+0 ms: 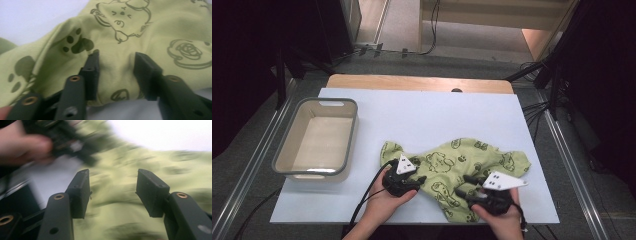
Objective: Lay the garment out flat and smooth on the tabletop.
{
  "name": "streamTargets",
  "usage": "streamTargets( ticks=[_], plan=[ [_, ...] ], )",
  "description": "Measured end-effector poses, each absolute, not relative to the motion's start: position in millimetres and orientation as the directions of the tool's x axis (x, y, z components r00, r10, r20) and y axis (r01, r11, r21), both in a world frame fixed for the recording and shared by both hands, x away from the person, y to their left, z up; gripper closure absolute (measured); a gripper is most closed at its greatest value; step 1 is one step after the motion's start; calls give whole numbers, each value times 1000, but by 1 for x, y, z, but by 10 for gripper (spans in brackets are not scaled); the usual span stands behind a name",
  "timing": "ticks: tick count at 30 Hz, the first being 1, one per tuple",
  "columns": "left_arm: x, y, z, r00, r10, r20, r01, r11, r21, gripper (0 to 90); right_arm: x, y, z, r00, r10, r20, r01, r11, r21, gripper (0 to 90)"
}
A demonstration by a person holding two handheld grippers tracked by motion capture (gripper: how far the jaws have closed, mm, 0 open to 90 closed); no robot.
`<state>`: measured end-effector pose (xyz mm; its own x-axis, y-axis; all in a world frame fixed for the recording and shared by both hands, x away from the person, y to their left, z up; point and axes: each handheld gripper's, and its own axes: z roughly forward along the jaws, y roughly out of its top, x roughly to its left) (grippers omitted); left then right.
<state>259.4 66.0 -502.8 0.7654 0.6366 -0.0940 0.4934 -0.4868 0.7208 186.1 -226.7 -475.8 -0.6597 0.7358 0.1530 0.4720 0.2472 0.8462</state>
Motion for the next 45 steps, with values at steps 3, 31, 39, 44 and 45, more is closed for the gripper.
streamTargets(
  ticks=[3, 31, 39, 44, 45],
  plan=[
    [260, 67, -504, 767, 636, -82, 487, -494, 720, 692, 217, -251, -468, -532, 838, 122, 499, 195, 844, 394],
    [231, 97, -482, 851, 490, -188, 451, -500, 739, 868, 338, -204, -444, -569, 822, 0, 438, 303, 847, 844],
    [223, 98, -480, 887, 417, -198, 412, -523, 746, 812, 342, -192, -440, -638, 766, 81, 413, 251, 876, 374],
    [243, 104, -467, 835, 517, -190, 437, -414, 799, 602, 338, -243, -455, -497, 864, 85, 473, 188, 861, 355],
    [249, 104, -465, 824, 535, -187, 442, -399, 804, 592, 338, -253, -460, -465, 881, 86, 491, 176, 853, 356]
  ],
)
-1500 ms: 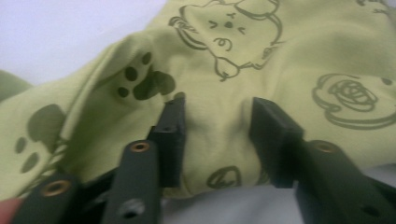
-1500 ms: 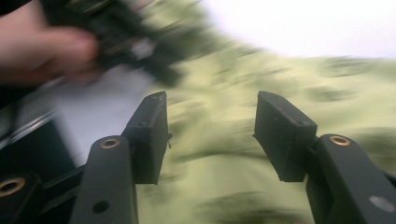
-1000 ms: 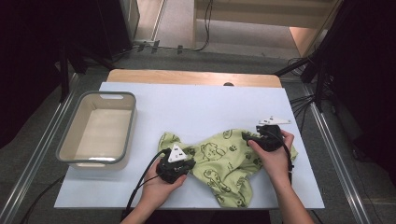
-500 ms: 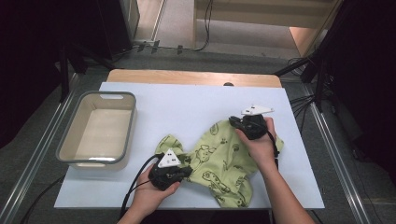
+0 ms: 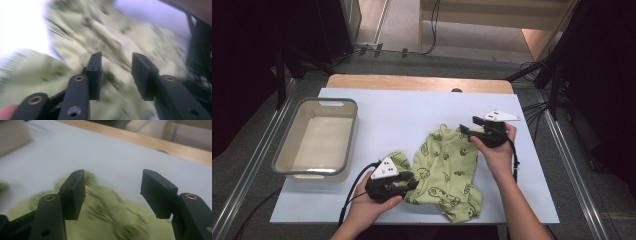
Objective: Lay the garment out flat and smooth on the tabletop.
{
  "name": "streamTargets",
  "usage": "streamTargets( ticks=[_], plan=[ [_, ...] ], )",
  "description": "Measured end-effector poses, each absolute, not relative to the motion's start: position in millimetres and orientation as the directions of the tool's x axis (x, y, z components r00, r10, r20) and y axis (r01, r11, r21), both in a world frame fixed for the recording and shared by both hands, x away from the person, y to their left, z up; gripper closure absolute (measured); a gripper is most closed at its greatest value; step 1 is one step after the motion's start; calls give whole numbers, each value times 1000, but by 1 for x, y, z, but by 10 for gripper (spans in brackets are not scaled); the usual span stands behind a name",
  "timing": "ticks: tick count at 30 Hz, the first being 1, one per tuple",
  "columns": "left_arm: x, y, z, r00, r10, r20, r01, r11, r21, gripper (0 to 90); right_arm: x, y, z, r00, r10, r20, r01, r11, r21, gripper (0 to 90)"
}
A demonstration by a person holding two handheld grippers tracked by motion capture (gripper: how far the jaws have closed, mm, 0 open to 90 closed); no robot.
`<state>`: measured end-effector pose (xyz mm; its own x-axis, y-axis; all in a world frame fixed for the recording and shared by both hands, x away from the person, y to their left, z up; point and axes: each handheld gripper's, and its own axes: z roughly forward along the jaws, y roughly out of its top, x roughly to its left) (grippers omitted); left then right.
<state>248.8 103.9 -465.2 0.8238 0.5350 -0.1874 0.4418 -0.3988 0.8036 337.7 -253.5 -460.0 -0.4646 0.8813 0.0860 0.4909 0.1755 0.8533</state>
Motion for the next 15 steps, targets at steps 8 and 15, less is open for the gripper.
streamTargets(
  ticks=[8, 15],
  plan=[
    [315, 78, -471, 740, 652, -164, 503, -374, 779, 500, 336, -304, -499, -330, 920, 211, 615, 40, 787, 319],
    [354, 51, -491, 699, 698, -157, 570, -411, 712, 495, 332, -298, -508, -395, 887, 240, 640, 78, 765, 363]
  ],
)
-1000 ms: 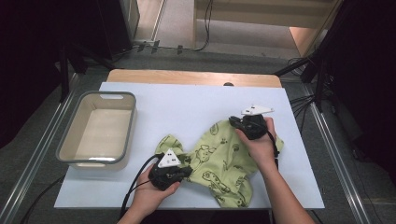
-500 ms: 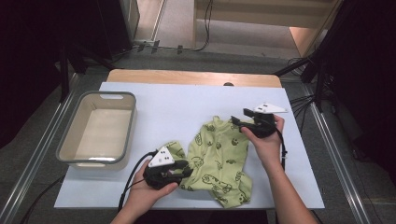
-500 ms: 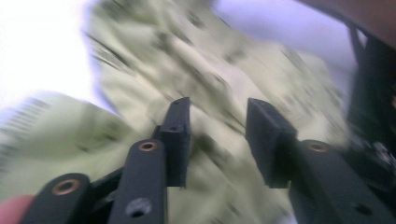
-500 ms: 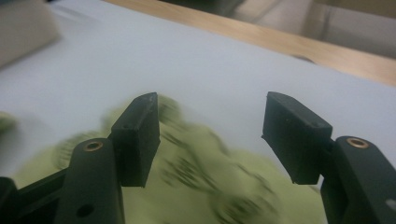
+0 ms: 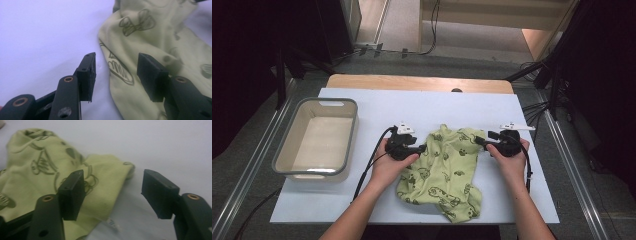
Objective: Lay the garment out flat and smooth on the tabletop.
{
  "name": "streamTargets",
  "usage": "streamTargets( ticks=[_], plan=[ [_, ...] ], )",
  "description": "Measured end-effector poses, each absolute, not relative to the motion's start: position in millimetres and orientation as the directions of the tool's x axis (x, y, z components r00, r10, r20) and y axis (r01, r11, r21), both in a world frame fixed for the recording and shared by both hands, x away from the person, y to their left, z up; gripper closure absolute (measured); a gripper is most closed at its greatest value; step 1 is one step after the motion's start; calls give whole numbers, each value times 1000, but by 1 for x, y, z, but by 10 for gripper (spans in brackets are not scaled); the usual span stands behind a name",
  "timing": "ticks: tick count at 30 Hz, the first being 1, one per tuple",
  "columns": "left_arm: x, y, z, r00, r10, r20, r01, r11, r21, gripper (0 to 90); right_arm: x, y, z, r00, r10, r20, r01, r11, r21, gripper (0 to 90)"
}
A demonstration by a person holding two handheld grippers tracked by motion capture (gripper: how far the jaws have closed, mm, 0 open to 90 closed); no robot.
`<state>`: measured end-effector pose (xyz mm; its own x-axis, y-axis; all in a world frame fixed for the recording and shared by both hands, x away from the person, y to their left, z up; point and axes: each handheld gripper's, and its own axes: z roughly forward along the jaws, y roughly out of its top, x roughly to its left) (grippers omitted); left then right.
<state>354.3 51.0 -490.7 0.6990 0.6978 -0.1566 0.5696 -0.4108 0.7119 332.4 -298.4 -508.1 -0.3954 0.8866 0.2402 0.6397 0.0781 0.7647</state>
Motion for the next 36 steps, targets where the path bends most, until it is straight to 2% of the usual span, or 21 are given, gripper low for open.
streamTargets(
  ticks=[1, 2, 5, 6, 7, 9, 12, 16, 17, 18, 19, 21, 22, 23, 24, 25, 26, 27, 30, 36],
  plan=[
    [357, 49, -494, 700, 697, -156, 576, -422, 700, 495, 332, -294, -509, -441, 861, 255, 638, 101, 763, 411],
    [360, 46, -498, 702, 694, -159, 584, -434, 686, 497, 331, -292, -509, -463, 850, 251, 636, 121, 762, 499],
    [362, 41, -504, 703, 696, -147, 591, -455, 667, 584, 327, -287, -510, -498, 831, 247, 631, 152, 761, 738],
    [362, 40, -503, 700, 699, -144, 593, -457, 663, 584, 327, -287, -510, -498, 831, 247, 631, 152, 761, 738],
    [362, 40, -503, 702, 696, -153, 600, -462, 653, 793, 323, -287, -509, -499, 835, 231, 621, 159, 767, 835],
    [360, 38, -503, 721, 677, -149, 590, -486, 645, 865, 318, -288, -506, -493, 839, 231, 609, 144, 780, 853],
    [351, 36, -498, 756, 639, -143, 557, -512, 654, 871, 312, -291, -502, -484, 849, 211, 587, 136, 798, 855],
    [331, 36, -485, 788, 596, -154, 508, -489, 709, 873, 294, -306, -489, -431, 881, 195, 546, 83, 834, 855],
    [325, 34, -482, 802, 572, -169, 496, -484, 721, 872, 284, -318, -486, -387, 902, 190, 540, 54, 840, 855],
    [319, 31, -479, 820, 542, -184, 485, -488, 725, 872, 284, -318, -486, -387, 902, 190, 540, 54, 840, 855],
    [314, 27, -479, 839, 508, -194, 474, -508, 719, 871, 274, -332, -487, -335, 923, 191, 546, 25, 838, 855],
    [300, 12, -482, 886, 411, -215, 435, -574, 694, 865, 265, -346, -491, -291, 936, 200, 561, -2, 828, 855],
    [300, 12, -482, 886, 411, -215, 435, -574, 694, 856, 265, -346, -491, -291, 936, 200, 561, -2, 828, 855],
    [298, 9, -483, 894, 403, -195, 416, -589, 692, 818, 257, -360, -499, -247, 947, 207, 583, -25, 812, 855],
    [298, 7, -484, 892, 407, -196, 418, -580, 699, 818, 257, -360, -499, -247, 947, 207, 583, -25, 812, 855],
    [301, 6, -483, 887, 414, -206, 427, -561, 710, 694, 251, -371, -508, -214, 956, 201, 598, -35, 800, 855],
    [305, 7, -482, 874, 434, -218, 445, -537, 716, 650, 249, -375, -512, -194, 961, 197, 609, -39, 792, 854],
    [309, 9, -480, 859, 456, -234, 465, -504, 728, 650, 249, -375, -512, -194, 961, 197, 609, -39, 792, 854],
    [323, 10, -474, 823, 525, -217, 481, -443, 757, 536, 245, -387, -518, -155, 966, 207, 618, -69, 783, 854],
    [350, 2, -479, 779, 591, -209, 516, -416, 748, 492, 245, -393, -520, -114, 978, 176, 624, -68, 779, 846]
  ],
)
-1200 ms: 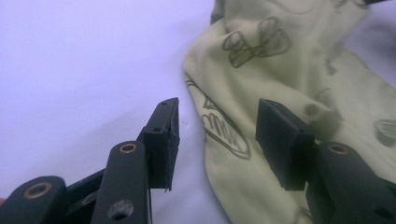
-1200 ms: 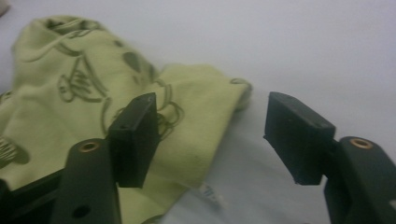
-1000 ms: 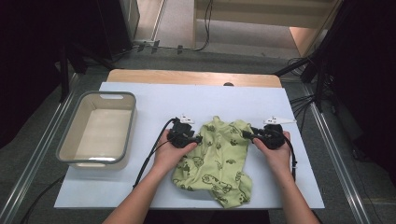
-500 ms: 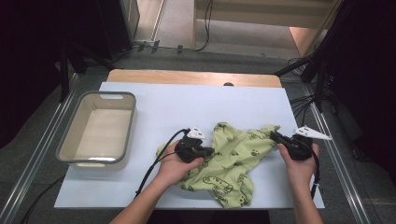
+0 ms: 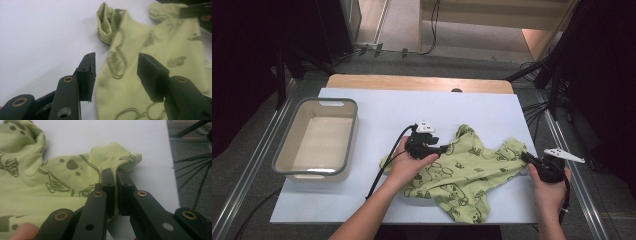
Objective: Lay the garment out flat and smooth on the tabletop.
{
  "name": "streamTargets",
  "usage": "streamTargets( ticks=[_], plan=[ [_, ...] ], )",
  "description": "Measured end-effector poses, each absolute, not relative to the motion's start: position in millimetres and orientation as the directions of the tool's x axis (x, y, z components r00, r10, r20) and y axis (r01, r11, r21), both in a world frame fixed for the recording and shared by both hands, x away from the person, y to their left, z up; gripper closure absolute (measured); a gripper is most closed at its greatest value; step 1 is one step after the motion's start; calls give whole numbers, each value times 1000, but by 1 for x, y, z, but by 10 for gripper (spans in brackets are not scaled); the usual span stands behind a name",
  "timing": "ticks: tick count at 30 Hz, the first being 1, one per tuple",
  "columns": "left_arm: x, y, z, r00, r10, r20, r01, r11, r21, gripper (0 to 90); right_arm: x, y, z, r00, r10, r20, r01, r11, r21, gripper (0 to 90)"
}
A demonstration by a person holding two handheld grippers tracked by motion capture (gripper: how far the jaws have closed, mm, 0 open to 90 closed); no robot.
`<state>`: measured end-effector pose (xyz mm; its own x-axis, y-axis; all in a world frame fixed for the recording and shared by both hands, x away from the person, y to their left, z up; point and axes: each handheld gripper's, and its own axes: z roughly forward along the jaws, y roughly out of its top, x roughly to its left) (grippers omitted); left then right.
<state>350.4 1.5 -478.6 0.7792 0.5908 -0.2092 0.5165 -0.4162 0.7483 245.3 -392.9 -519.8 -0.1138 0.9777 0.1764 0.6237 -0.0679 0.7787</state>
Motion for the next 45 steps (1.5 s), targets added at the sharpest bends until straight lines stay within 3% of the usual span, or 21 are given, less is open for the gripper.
streamTargets(
  ticks=[2, 4, 7, 10, 11, 12, 14, 15, 16, 17, 18, 19, 20, 21, 22, 26, 30, 39, 41, 42, 45],
  plan=[
    [353, -1, -485, 770, 599, -219, 538, -424, 729, 491, 244, -397, -520, -86, 982, 169, 623, -79, 778, 847],
    [349, -8, -493, 802, 558, -213, 522, -481, 705, 497, 241, -405, -521, -78, 970, 229, 612, -135, 779, 841],
    [346, -13, -498, 822, 528, -215, 512, -517, 686, 567, 241, -405, -520, -92, 966, 242, 606, -139, 783, 836],
    [343, -16, -502, 840, 505, -198, 501, -581, 642, 778, 243, -399, -519, -116, 962, 245, 596, -130, 793, 837],
    [342, -17, -503, 844, 507, -175, 492, -604, 627, 889, 244, -397, -518, -122, 962, 245, 595, -127, 794, 836],
    [341, -14, -501, 851, 505, -140, 471, -619, 628, 900, 245, -393, -516, -135, 963, 235, 589, -113, 800, 806],
    [340, -12, -499, 844, 523, -118, 468, -611, 638, 900, 245, -393, -515, -137, 963, 234, 589, -111, 801, 754],
    [342, -8, -495, 834, 542, -107, 471, -597, 649, 900, 244, -393, -514, -134, 961, 240, 588, -118, 800, 669],
    [343, -2, -491, 817, 565, -117, 486, -566, 665, 900, 242, -393, -511, -128, 960, 248, 589, -128, 798, 521],
    [344, 4, -487, 799, 588, -122, 496, -531, 687, 900, 242, -393, -511, -128, 960, 248, 589, -128, 798, 521],
    [343, 17, -477, 782, 607, -143, 499, -472, 727, 894, 238, -391, -507, -169, 951, 257, 575, -117, 810, 384],
    [343, 17, -477, 782, 607, -143, 499, -472, 727, 849, 238, -391, -507, -169, 951, 257, 575, -117, 810, 384],
    [340, 26, -471, 788, 593, -167, 494, -446, 746, 755, 231, -386, -503, -213, 942, 260, 580, -92, 810, 253],
    [336, 30, -467, 789, 590, -168, 487, -436, 757, 755, 231, -386, -503, -213, 942, 260, 580, -92, 810, 253],
    [330, 36, -464, 791, 590, -163, 473, -420, 774, 652, 223, -381, -500, -242, 935, 259, 572, -78, 817, 149],
    [302, 56, -459, 807, 566, -166, 443, -394, 806, 558, 212, -372, -495, -274, 926, 259, 565, -62, 823, 10],
    [271, 68, -465, 839, 518, -167, 415, -412, 811, 472, 192, -345, -486, -367, 906, 211, 545, 25, 838, 0],
    [224, 85, -481, 890, 416, -186, 381, -457, 803, 391, 175, -309, -482, -458, 870, 181, 521, 97, 848, 0],
    [222, 82, -486, 894, 425, -145, 364, -499, 786, 393, 174, -301, -482, -478, 862, 172, 512, 114, 851, 0],
    [223, 81, -489, 892, 437, -115, 357, -527, 771, 432, 173, -297, -483, -486, 858, 167, 510, 124, 851, 0],
    [229, 77, -490, 892, 439, -110, 362, -547, 755, 689, 171, -285, -487, -523, 837, 162, 514, 159, 843, 0]
  ],
)
